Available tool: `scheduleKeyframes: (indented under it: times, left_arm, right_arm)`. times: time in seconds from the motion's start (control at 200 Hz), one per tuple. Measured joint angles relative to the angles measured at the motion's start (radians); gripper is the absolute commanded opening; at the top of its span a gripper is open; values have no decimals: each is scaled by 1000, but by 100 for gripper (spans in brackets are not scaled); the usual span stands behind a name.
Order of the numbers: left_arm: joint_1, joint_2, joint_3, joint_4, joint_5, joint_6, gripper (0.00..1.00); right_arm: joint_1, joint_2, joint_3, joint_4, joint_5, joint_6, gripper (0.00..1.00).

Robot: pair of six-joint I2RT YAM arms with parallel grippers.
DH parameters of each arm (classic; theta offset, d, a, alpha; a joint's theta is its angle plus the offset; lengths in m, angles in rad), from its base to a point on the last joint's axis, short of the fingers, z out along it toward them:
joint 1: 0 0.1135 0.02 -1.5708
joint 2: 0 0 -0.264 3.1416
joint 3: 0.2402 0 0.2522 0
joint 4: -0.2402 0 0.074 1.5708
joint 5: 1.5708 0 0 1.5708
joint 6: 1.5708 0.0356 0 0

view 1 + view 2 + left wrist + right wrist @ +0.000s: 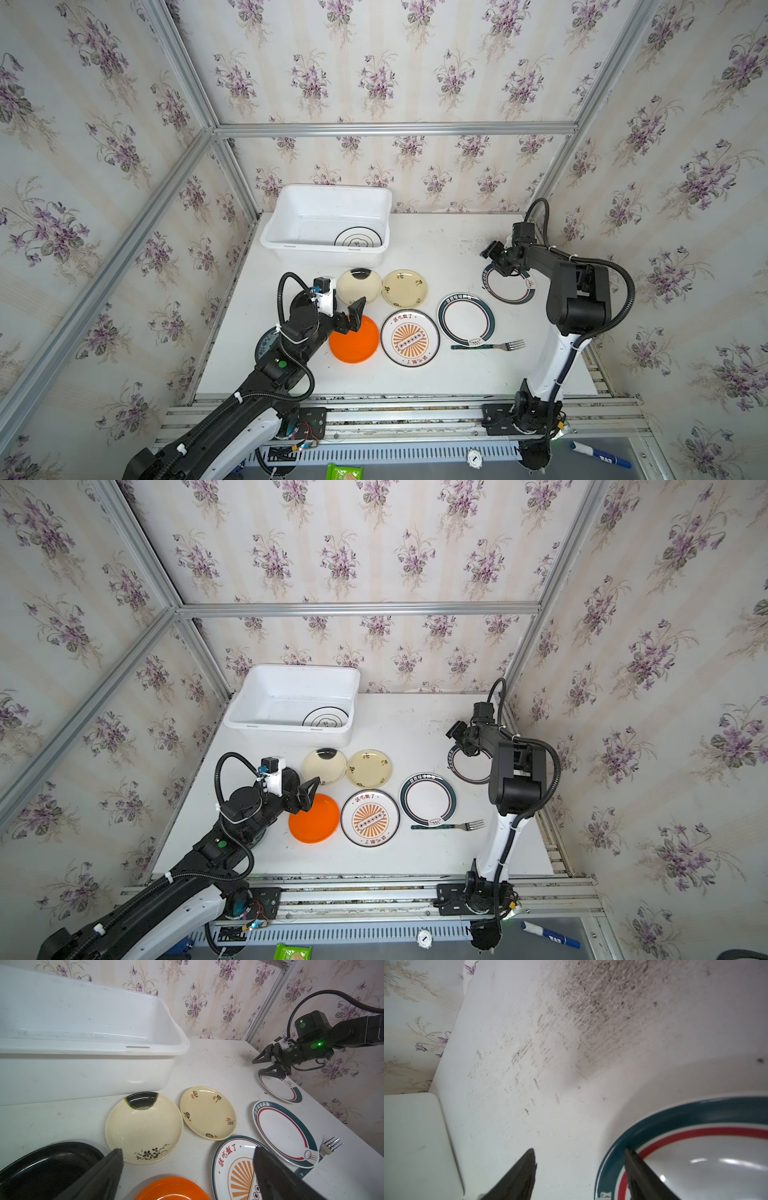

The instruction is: Place the plates into the plastic bin on the countertop

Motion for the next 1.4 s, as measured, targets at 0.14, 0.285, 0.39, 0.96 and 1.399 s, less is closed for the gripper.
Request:
scheduleKeyframes:
  times: [0.14,0.285,0.39,0.96,1.399]
  left_arm:
    - [0,12,0,0,0,0,100]
    - [0,15,0,0,0,0,100]
    - [0,12,0,0,4,0,100]
    - [0,14,-12,9,27,-9,100]
    - [0,18,-22,42,58,-26,100]
  right_arm:
    - [-12,-56,-32,-31,-6,-6,71]
    - [-39,-151,-96,-42,6,-11,71]
    - [-69,-234,-170,-45,12,-11,71]
    - [-179,-615,-584,-103,52,21,73]
    - [-285,-521,-694,86,-75,107,63]
